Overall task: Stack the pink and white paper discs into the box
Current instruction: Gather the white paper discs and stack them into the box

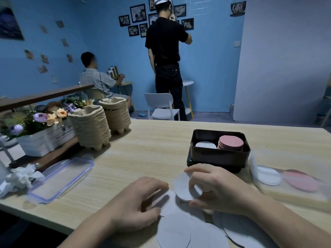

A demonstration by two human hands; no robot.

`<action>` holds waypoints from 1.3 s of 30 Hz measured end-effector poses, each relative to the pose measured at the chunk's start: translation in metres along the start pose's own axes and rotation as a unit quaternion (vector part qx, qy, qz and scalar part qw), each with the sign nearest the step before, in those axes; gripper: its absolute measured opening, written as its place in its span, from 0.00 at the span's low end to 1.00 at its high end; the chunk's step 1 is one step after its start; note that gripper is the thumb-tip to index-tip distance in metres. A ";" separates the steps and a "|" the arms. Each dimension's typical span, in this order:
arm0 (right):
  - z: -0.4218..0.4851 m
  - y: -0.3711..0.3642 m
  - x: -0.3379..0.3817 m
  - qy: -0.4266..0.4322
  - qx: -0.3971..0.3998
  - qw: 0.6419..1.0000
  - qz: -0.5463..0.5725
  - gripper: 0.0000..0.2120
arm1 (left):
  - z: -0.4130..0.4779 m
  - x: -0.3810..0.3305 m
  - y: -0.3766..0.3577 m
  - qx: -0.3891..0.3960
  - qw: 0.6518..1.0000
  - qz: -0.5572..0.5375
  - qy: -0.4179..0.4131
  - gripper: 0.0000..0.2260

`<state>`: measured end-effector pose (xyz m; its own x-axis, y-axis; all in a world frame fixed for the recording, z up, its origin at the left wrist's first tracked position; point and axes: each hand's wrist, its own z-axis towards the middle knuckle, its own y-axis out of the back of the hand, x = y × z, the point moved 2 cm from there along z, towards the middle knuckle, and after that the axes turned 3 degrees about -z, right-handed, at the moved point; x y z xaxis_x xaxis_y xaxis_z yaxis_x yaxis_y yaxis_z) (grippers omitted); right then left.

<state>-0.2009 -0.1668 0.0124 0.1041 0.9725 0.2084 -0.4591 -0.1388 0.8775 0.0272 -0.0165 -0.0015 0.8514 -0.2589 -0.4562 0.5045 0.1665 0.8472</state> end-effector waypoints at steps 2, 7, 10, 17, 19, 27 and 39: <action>0.000 -0.001 0.000 0.001 -0.001 1.000 -0.001 0.14 | -0.002 0.002 0.002 0.034 0.999 0.004 0.018 0.28; -0.001 0.001 -0.001 -0.010 0.006 1.000 0.003 0.15 | 0.003 -0.002 -0.001 0.014 1.000 0.015 0.008 0.25; -0.002 0.001 -0.005 -0.019 0.010 1.000 -0.001 0.15 | 0.005 -0.005 -0.001 -0.005 0.999 0.042 -0.003 0.18; -0.002 -0.001 -0.005 -0.018 0.024 1.000 -0.003 0.16 | 0.000 0.005 0.004 -0.125 0.992 -0.023 0.026 0.15; -0.001 -0.002 -0.004 -0.010 0.032 0.999 -0.001 0.17 | 0.003 -0.001 0.001 -0.131 0.991 -0.036 0.018 0.15; 0.001 -0.008 -0.002 0.000 0.035 0.999 0.031 0.23 | 0.019 -0.018 -0.018 -0.121 0.991 0.033 -0.045 0.12; 0.003 -0.003 0.005 0.019 -0.021 0.998 0.058 0.16 | 0.026 -0.026 -0.030 -0.161 0.982 0.054 -0.084 0.19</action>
<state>-0.1960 -0.1618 0.0122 0.0149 0.9570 0.2899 -0.5021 -0.2436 0.8298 -0.0136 -0.0398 -0.0076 0.8807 -0.3712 -0.2943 0.4545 0.4870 0.7459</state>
